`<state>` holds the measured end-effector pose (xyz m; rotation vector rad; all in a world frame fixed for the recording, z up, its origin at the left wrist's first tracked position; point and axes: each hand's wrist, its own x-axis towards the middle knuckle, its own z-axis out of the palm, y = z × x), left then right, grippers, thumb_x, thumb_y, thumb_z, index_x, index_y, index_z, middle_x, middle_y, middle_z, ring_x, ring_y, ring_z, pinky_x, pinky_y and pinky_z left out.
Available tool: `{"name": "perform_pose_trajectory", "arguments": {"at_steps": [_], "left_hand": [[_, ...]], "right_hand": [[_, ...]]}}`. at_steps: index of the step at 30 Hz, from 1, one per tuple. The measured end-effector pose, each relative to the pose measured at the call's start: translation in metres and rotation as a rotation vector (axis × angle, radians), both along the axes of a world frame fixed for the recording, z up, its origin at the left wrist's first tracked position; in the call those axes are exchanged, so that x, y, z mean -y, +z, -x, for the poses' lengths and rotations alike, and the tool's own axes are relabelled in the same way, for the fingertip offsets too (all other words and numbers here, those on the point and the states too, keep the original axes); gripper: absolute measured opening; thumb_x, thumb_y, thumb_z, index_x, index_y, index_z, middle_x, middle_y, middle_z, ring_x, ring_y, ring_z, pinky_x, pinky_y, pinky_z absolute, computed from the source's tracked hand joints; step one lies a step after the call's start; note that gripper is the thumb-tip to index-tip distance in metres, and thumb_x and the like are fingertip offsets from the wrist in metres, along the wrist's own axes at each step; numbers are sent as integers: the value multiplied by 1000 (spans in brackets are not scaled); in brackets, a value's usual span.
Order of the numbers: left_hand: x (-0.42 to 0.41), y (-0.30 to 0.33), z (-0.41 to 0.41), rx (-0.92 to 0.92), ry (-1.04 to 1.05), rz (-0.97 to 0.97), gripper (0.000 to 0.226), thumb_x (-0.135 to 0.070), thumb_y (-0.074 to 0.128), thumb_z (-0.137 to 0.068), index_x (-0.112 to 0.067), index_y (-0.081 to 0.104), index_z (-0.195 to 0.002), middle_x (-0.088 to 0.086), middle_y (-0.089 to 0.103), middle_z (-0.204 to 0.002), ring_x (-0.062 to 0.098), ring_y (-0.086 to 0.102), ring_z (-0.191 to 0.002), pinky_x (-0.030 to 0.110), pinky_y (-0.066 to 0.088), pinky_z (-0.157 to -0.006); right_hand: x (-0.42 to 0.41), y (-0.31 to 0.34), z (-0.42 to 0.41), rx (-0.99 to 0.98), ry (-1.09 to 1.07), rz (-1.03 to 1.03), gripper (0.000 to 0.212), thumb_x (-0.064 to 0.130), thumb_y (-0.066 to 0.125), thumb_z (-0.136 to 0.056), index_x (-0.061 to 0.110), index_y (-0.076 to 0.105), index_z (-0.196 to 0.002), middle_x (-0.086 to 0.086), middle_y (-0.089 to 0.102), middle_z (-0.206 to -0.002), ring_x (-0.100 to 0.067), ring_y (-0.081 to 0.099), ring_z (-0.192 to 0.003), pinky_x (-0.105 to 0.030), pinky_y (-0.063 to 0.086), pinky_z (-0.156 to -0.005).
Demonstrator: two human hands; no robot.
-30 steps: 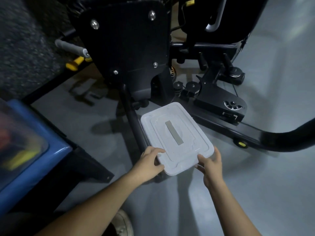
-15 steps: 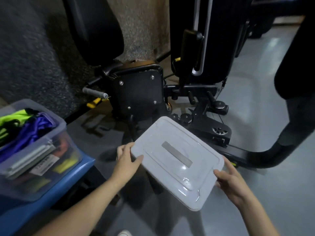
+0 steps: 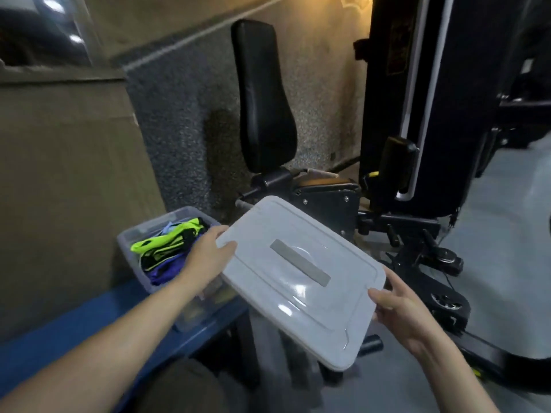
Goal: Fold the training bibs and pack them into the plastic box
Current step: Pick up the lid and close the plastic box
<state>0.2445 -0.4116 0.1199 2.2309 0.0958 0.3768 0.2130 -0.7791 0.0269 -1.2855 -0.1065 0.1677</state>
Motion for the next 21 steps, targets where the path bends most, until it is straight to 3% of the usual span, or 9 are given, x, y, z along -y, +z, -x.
{"name": "perform_pose_trajectory", "arguments": {"at_steps": [2, 4, 8, 10, 12, 14, 16, 18, 21], "left_hand": [[-18, 23, 9, 41, 4, 25, 35, -27, 61, -86, -16, 64, -120, 2, 69, -111, 21, 64, -103, 34, 47, -82], [-36, 43, 16, 88, 21, 74, 24, -15, 59, -94, -21, 63, -117, -1, 68, -109, 18, 62, -101, 34, 47, -83], [-79, 67, 20, 156, 111, 58, 26, -9, 58, -96, -17, 63, -120, -3, 63, -114, 14, 58, -107, 24, 41, -83], [-103, 71, 23, 178, 147, 47, 27, -6, 58, -95, -13, 65, -120, -2, 64, -114, 15, 58, -106, 15, 41, -77], [-128, 73, 25, 180, 179, 37, 26, -1, 57, -94, -11, 66, -116, -1, 64, -110, 14, 58, -102, 1, 39, -66], [-151, 72, 26, 159, 197, 32, 25, 0, 55, -94, -15, 66, -111, 0, 65, -107, 14, 58, -98, -2, 38, -62], [-177, 69, 22, 122, 214, 38, 26, 0, 53, -94, -15, 67, -109, 2, 68, -110, 14, 60, -98, 1, 41, -63], [-202, 62, 16, 92, 242, 36, 28, -1, 52, -94, -10, 70, -114, 5, 70, -115, 14, 61, -98, 4, 43, -64], [-230, 49, 2, 57, 282, 37, 29, -2, 54, -95, -7, 70, -118, 7, 69, -120, 14, 60, -102, 14, 44, -71]], "right_hand": [[-14, 20, -5, 37, 22, 24, 61, 4, 71, -82, 33, 58, -134, -27, 68, -118, -45, 63, -100, -44, 51, -77], [-31, 38, -8, 73, 53, 30, 57, 1, 64, -87, 31, 57, -136, -22, 68, -121, -46, 65, -105, -46, 52, -78], [-74, 70, -10, 126, 92, 36, 53, 5, 67, -86, 29, 60, -132, -25, 67, -120, -42, 63, -97, -50, 55, -83], [-99, 81, -10, 152, 115, 48, 50, 5, 67, -85, 28, 61, -130, -30, 66, -115, -41, 61, -95, -56, 51, -90], [-125, 87, -11, 169, 135, 72, 50, 4, 66, -87, 25, 58, -132, -24, 71, -112, -37, 68, -97, -58, 51, -96], [-148, 89, -12, 174, 149, 98, 50, 2, 63, -90, 24, 53, -134, -19, 73, -112, -37, 71, -101, -56, 52, -96], [-171, 87, -13, 164, 163, 119, 49, 1, 62, -91, 24, 52, -133, -19, 74, -106, -40, 71, -98, -56, 54, -93], [-195, 85, -16, 152, 160, 147, 46, 0, 63, -92, 23, 53, -131, -17, 74, -91, -38, 69, -82, -49, 60, -80], [-222, 78, -24, 135, 126, 189, 44, 3, 65, -92, 21, 53, -130, -24, 64, -74, -32, 58, -68, -39, 54, -62]]}}
